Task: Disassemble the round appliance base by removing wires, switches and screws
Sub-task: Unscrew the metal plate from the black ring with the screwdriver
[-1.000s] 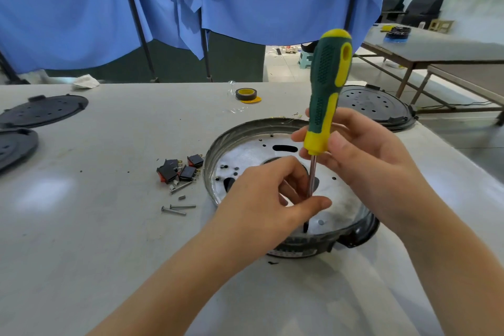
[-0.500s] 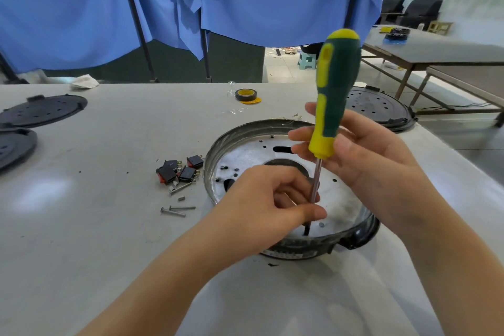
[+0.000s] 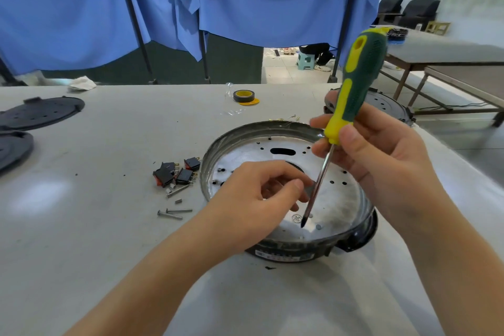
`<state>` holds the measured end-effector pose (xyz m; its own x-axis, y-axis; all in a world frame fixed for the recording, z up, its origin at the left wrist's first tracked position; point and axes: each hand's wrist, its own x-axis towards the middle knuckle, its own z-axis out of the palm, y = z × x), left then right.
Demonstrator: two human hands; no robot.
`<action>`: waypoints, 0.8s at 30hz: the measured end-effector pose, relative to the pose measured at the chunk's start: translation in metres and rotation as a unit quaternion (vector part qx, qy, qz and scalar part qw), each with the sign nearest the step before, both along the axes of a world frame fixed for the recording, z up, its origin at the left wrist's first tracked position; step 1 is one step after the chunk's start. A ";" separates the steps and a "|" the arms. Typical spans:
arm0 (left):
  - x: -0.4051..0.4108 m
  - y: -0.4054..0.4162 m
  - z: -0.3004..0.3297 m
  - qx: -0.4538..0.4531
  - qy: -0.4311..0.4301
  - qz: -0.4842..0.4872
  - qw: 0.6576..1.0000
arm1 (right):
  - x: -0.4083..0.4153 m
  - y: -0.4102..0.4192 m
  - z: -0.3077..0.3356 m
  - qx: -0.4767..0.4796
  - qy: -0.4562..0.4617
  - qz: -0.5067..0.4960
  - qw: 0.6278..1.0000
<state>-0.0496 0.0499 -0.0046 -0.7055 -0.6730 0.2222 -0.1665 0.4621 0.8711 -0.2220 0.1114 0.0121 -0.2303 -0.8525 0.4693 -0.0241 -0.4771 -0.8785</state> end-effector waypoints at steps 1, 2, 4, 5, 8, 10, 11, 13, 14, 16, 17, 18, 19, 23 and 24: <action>0.000 0.000 0.001 0.001 -0.001 -0.003 1.000 | -0.001 -0.001 0.000 -0.006 -0.015 -0.013 1.000; 0.000 -0.001 0.001 -0.002 -0.004 -0.004 1.000 | -0.003 -0.001 0.001 -0.012 -0.030 -0.024 0.999; -0.001 -0.002 0.002 -0.011 -0.012 -0.007 1.000 | -0.004 -0.002 0.001 -0.021 -0.054 -0.039 0.998; -0.001 -0.003 0.003 -0.013 -0.020 -0.009 1.000 | -0.005 -0.003 0.002 -0.022 -0.060 -0.045 0.997; 0.000 -0.006 0.009 -0.027 -0.102 -0.044 0.993 | -0.006 -0.003 0.002 -0.020 -0.058 -0.076 0.995; 0.000 -0.009 0.015 -0.039 -0.184 -0.077 0.979 | -0.006 -0.004 0.001 -0.013 -0.033 -0.106 0.994; 0.000 -0.011 0.018 -0.043 -0.224 -0.092 0.969 | -0.006 -0.004 0.000 -0.010 -0.015 -0.118 0.993; -0.002 -0.014 0.024 -0.054 -0.291 -0.118 0.948 | -0.004 -0.005 -0.001 -0.007 0.018 -0.130 0.991; -0.003 -0.014 0.026 -0.062 -0.313 -0.130 0.939 | -0.003 -0.005 -0.002 -0.008 0.029 -0.131 0.991; -0.007 -0.014 0.027 -0.075 -0.332 -0.147 0.929 | -0.001 -0.006 -0.003 -0.012 0.045 -0.130 0.990; -0.009 -0.014 0.028 -0.077 -0.333 -0.153 0.927 | -0.001 -0.007 -0.004 -0.013 0.050 -0.129 0.990; -0.011 -0.013 0.028 -0.078 -0.333 -0.158 0.926 | 0.000 -0.007 -0.005 -0.013 0.053 -0.127 0.990; -0.012 -0.012 0.028 -0.080 -0.334 -0.162 0.925 | 0.000 -0.008 -0.005 -0.012 0.054 -0.125 0.991; -0.016 -0.012 0.028 -0.102 -0.352 -0.182 0.913 | 0.000 -0.008 -0.005 -0.010 0.057 -0.126 0.990; -0.017 -0.013 0.028 -0.112 -0.358 -0.185 0.909 | 0.000 -0.008 -0.005 -0.009 0.056 -0.127 0.990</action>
